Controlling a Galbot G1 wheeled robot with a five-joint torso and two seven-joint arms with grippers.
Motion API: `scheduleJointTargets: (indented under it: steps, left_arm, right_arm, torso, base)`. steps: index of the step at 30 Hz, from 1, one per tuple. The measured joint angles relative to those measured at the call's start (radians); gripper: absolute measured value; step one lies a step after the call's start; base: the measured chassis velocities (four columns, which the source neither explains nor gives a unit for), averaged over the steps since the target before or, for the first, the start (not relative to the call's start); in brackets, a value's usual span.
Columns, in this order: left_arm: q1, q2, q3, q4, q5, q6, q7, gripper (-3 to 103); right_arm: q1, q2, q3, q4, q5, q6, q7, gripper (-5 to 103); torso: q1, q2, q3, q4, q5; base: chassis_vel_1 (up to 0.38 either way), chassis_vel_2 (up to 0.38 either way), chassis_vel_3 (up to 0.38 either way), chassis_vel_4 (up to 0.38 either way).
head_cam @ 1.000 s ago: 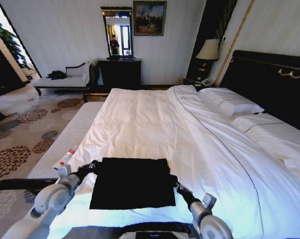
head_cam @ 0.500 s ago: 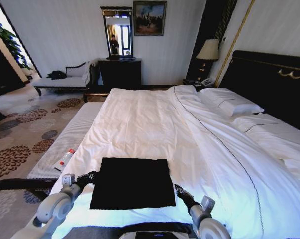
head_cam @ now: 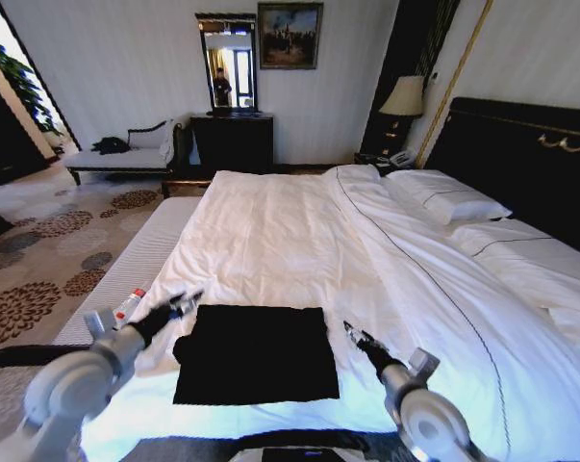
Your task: Fold the clothes on the bed.
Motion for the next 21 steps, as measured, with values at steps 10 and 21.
scheduleJointTargets:
  steps: [10, 21]
  left_arm:
    - [-0.132, -0.074, 0.109, 0.329, 0.023, -0.082, 0.123, 100]
    - [-0.207, -0.129, 0.191, 0.480, 0.056, -0.122, 0.155, 100]
  right_arm:
    - [0.141, 0.006, -0.071, -0.119, 0.070, -0.007, 0.003, 100]
    - [0.185, 0.019, -0.105, -0.178, 0.080, -0.007, 0.010, 100]
  torso:
    - [0.000, 0.000, 0.000, 0.0004, 0.0003]
    - [0.000, 0.000, 0.000, 0.0001, 0.0004]
  base:
    - [0.000, 0.000, 0.000, 0.000]
    - [0.000, 0.000, 0.000, 0.000]
